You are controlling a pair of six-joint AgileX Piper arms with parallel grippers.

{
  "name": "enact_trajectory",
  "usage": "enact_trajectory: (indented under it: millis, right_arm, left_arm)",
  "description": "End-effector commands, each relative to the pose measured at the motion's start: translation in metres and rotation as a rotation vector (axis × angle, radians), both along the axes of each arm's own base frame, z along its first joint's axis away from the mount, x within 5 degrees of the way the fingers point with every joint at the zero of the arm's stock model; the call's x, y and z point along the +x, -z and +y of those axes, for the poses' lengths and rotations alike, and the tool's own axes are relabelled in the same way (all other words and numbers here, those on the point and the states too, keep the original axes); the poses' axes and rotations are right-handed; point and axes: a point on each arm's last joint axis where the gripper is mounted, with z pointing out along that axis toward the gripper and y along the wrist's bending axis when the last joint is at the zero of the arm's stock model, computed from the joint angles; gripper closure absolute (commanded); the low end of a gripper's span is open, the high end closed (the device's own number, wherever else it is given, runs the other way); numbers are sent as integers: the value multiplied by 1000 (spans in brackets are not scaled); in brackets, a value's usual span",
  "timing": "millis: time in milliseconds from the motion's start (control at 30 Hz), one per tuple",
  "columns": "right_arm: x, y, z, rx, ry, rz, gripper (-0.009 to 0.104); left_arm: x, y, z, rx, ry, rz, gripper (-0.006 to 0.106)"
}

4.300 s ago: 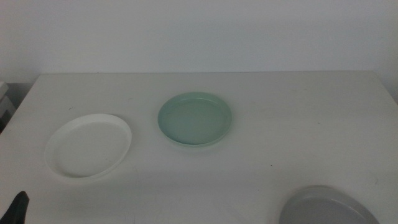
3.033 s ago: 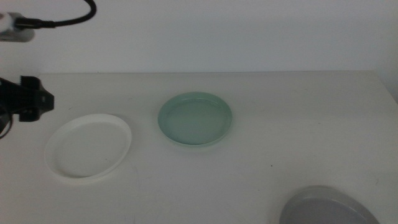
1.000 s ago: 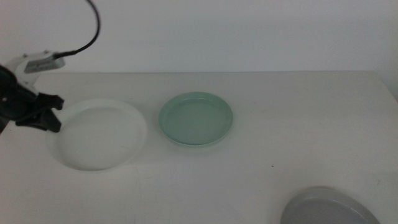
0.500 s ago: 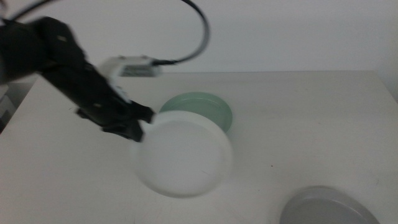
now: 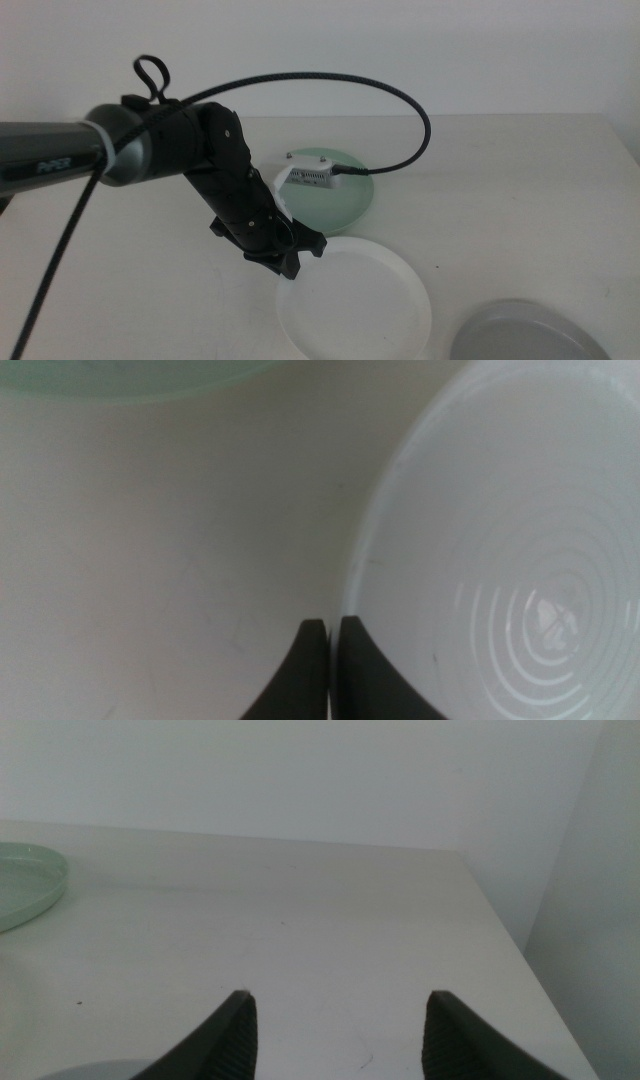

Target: Stack the three bowls on top of each other.

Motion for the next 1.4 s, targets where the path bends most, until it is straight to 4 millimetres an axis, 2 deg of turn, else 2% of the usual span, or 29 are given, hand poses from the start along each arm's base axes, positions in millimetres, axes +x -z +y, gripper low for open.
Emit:
enact_trajectory:
  millis: [0,200,300,367,433,533,600,733,867,1033,1133,1367]
  right_arm:
    - [-1,-10,-2,-21,18,-106,52]
    - [-1,-10,-2,-21,18,-106,52]
    - [-1,-10,-2,-21,18,-106,52]
    - [-1,-10,-2,-21,18,-106,52]
    - [-1,-10,-2,-21,18,-106,52]
    - [-1,-10,-2,-21,18,-106,52]
    - [-1,-10,-2,-21,18,-106,52]
    - [-1,-10,-2,-21,18,-106,52]
    - [-1,-10,-2,-21,18,-106,52]
    - [-1,-10,-2,-21,18,-106,52]
    - [-1,-10,-2,-21,18,-106,52]
    - [-1,-10,-2,-21,18,-106,52]
  left_arm:
    - [2,-20,-4,-63,-38,-50,100]
    - [5,-6,-6,-47,-38,-16,100]
    - [4,-1,-6,-37,-28,9,92]
    - [4,-1,-6,-35,-15,7,76]
    - [4,-2,-5,-33,-8,2,56]
    - [4,-9,1,-29,-9,-5,19]
    - [4,-22,8,-41,-26,-5,-5]
    - [1,-64,22,-68,-80,-55,-5]
    - [9,-103,36,-33,-212,-263,-5]
    - [36,-123,41,-66,-357,-553,-5]
    - [52,-118,45,-70,-391,-659,-5]
    - [89,-70,57,-77,-473,-656,-5]
